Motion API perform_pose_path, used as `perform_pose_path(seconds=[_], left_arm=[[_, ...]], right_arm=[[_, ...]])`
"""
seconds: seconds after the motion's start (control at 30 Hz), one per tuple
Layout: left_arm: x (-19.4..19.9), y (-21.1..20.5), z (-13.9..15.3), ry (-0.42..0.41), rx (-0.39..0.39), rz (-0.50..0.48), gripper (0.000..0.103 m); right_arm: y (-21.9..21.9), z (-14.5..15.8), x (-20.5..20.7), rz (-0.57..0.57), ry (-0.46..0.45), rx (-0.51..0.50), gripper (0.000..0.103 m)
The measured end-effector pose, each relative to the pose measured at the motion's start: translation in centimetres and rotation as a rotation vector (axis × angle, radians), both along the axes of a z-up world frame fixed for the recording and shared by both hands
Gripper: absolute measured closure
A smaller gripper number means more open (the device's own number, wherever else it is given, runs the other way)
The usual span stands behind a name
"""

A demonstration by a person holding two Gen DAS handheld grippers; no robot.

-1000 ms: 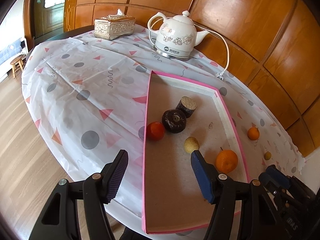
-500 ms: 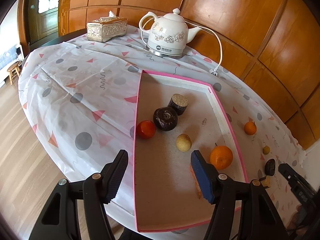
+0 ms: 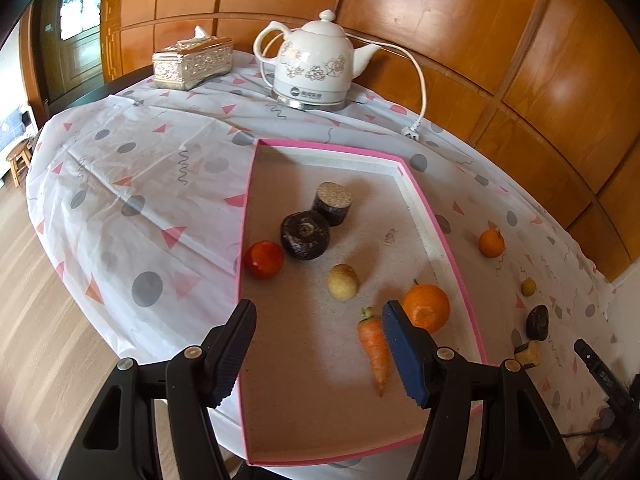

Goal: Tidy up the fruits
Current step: 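Withdraw the open right tool away from the tray, then reach the left tool to the mandarin orange and close on it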

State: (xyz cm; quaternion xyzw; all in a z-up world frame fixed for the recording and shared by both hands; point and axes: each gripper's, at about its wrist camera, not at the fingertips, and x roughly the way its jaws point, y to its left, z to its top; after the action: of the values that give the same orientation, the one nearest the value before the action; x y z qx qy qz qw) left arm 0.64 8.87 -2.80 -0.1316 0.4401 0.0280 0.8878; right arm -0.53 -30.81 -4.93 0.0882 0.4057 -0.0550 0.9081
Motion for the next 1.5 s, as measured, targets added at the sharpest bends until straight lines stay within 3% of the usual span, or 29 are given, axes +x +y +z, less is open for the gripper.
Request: perform_pose_path(seconds=[0.4, 0.57, 1.23, 1.5], left_arm=[[1.2, -2.7, 0.2, 0.017, 0.021, -0.068, 0.037], [2.2, -4.3, 0.6, 0.011, 0.029, -0.113, 0.037], [7.0, -12.4, 1.0, 0.035, 0.021, -0.324, 0.037], [9.7, -15.6, 0.2, 0.064, 0.004, -0.378, 0.038]], right_arm=[[-9.0, -2.2, -1.9, -0.333, 0.021, -0.012, 0.066], [-11.4, -3.0, -2.7, -0.419, 0.028, 0.004, 0.066], [-13.4, -5.4, -3.0, -0.528, 0.055, -0.006, 0.065], [-12.5, -5.9, -2.3, -0.510, 0.045, -0.035, 0.044]])
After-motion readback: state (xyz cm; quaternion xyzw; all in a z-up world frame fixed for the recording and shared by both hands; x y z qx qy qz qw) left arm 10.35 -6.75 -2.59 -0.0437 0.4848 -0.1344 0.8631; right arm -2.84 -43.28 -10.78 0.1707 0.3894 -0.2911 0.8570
